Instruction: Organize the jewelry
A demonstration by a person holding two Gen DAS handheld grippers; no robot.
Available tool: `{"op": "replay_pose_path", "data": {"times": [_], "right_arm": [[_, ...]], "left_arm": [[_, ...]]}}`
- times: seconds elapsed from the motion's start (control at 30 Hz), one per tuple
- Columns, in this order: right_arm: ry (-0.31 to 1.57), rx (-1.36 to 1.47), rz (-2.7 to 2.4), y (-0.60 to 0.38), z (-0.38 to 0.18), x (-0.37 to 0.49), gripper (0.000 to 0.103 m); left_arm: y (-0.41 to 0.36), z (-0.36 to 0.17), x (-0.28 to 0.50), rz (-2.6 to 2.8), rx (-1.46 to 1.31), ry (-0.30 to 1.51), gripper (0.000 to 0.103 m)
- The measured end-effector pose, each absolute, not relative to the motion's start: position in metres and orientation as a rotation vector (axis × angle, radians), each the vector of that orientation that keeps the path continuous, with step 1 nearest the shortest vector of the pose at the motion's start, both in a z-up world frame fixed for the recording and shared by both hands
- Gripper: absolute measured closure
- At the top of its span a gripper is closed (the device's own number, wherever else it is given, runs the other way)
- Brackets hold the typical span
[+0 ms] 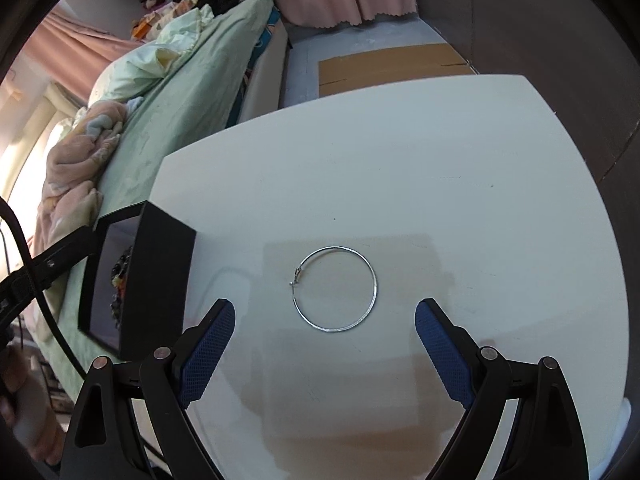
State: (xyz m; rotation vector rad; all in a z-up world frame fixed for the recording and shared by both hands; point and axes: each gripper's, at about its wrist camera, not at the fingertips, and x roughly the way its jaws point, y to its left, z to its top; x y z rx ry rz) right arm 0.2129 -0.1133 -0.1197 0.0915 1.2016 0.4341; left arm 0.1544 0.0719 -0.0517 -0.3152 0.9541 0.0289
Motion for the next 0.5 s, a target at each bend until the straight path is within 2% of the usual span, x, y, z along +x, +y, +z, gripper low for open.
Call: {"op": "replay_pose_path", "data": {"times": [0.33,0.5], "right_arm": [[1.189,0.123,0.253,-0.101,-0.127,0.218,0.011],[1.156,0.039,0.151,-0.086,-0.13,0.214,0.011]], "left_arm": [[0.09,-0.051,0.154,0.04,-0.373,0.938,0.09],[0.092,-0.049,0.147,0.042,-0.372,0.932,0.09]]}}
